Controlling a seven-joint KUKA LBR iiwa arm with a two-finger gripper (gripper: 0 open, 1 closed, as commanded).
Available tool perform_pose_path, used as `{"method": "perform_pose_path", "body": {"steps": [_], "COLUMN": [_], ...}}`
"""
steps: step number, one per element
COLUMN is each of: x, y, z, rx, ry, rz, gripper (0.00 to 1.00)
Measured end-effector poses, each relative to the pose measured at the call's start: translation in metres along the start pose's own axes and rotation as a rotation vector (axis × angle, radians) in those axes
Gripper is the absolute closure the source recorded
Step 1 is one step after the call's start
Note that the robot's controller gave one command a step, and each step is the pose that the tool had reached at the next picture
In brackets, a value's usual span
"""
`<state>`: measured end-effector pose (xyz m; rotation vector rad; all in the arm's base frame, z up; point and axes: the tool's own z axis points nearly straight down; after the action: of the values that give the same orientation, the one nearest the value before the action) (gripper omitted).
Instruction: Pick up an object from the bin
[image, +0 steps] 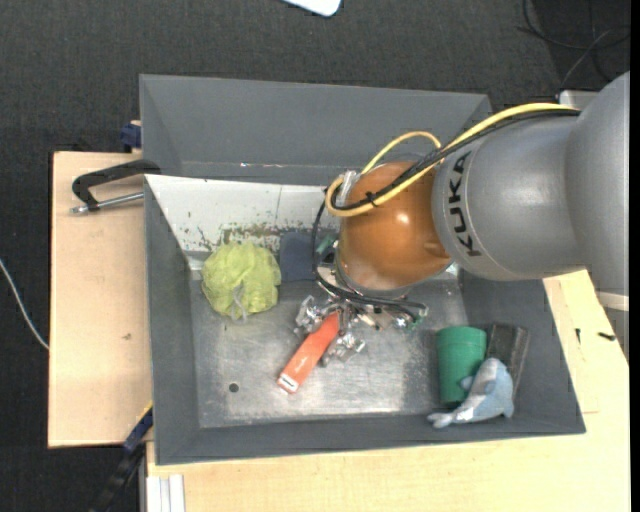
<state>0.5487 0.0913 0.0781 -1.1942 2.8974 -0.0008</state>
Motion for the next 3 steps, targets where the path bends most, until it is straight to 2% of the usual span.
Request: {"method": "perform_pose_path", "body": {"steps": [1, 2, 3], "x": [0.001, 0.002, 0.001], "y": [0.001, 0.003, 0.002], "z": [-0.005, -0.026, -0.050], "rx": [-0.004, -0.009, -0.007], "ry": [0.005, 0.011, 0.007], "rz": [0.000, 0.000, 0.000], "gripper": [1.00, 1.00, 1.00]}}
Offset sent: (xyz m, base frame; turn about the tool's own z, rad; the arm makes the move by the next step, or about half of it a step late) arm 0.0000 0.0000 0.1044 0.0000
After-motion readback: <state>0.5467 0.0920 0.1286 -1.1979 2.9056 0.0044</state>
